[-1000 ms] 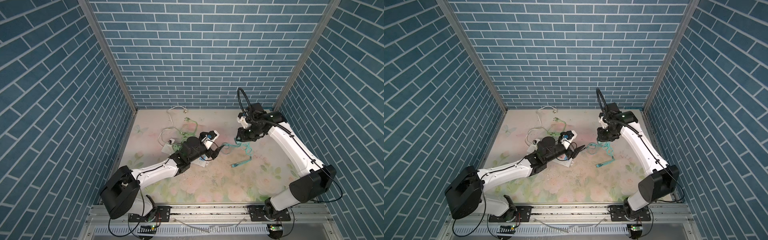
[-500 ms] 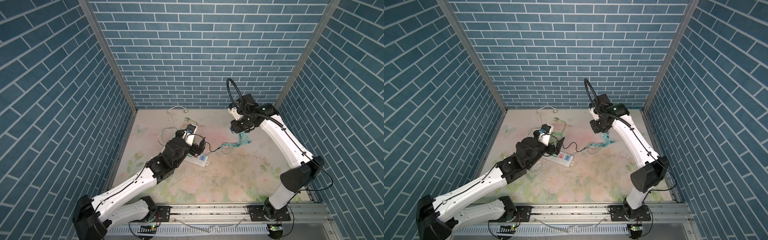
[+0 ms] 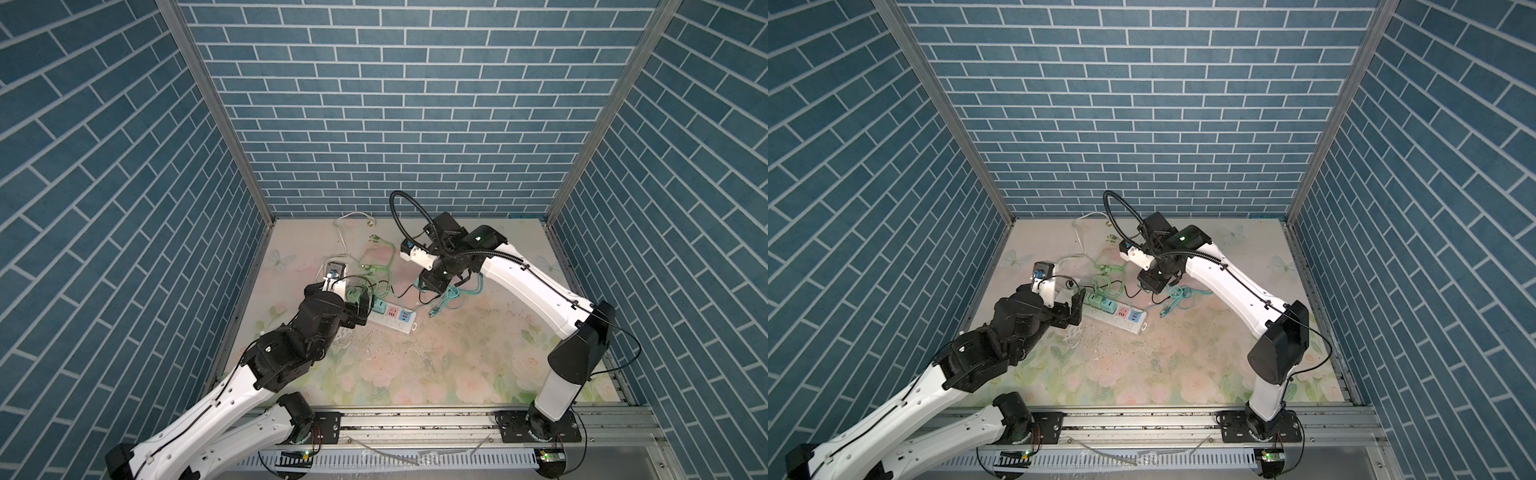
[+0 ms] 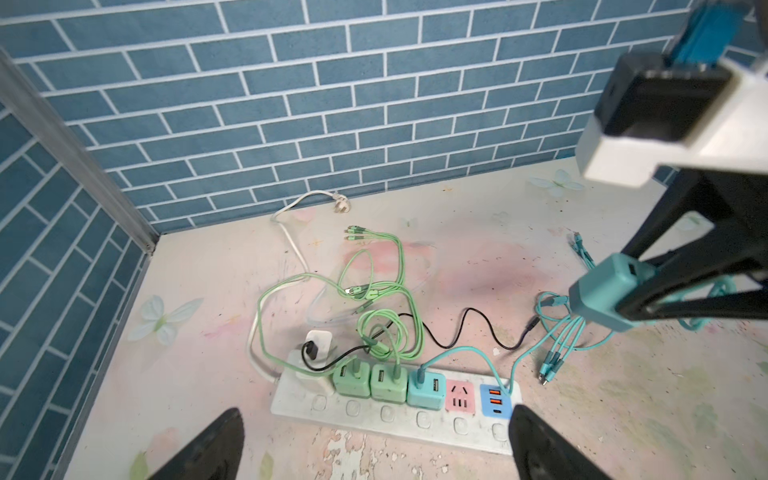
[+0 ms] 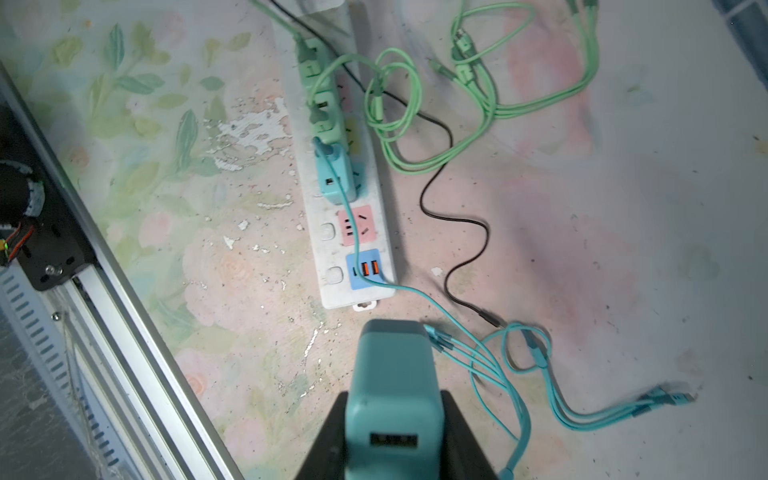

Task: Insert the plug
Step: 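Open the left gripper while the right gripper carries the charger to the strip, then press the teal charger's prongs into the socket with the right gripper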

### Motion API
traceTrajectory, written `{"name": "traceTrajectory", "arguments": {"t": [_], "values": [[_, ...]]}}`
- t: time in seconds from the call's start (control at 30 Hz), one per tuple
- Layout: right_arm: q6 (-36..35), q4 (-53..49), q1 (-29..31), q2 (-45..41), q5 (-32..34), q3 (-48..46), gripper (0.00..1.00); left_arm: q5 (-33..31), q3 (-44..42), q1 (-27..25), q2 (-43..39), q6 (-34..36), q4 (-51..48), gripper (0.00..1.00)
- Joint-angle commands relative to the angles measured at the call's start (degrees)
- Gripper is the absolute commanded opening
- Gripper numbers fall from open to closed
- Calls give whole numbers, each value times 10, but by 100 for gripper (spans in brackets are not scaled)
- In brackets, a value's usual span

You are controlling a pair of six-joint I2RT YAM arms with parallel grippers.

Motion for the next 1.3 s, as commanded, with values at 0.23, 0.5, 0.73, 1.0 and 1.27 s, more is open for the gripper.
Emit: {"name": "traceTrajectory", "arguments": {"t": [0.23,0.5,0.73,1.0,1.27], "values": [[-63,32,68,55,-24,-35,0,-47,7,2,-40,-61,-92,100],[-64,41,76,112,-21,0,0,-51,0,2,-54,-65,-94,100],[-54,45,81,158,13,35,0,-55,-7,2,-88,-62,-99,100],[-52,53,84,187,13,47,0,-62,-25,2,-120,-66,-105,100],[-41,70,86,197,23,52,0,-77,-23,2,-135,-67,-124,100]]}}
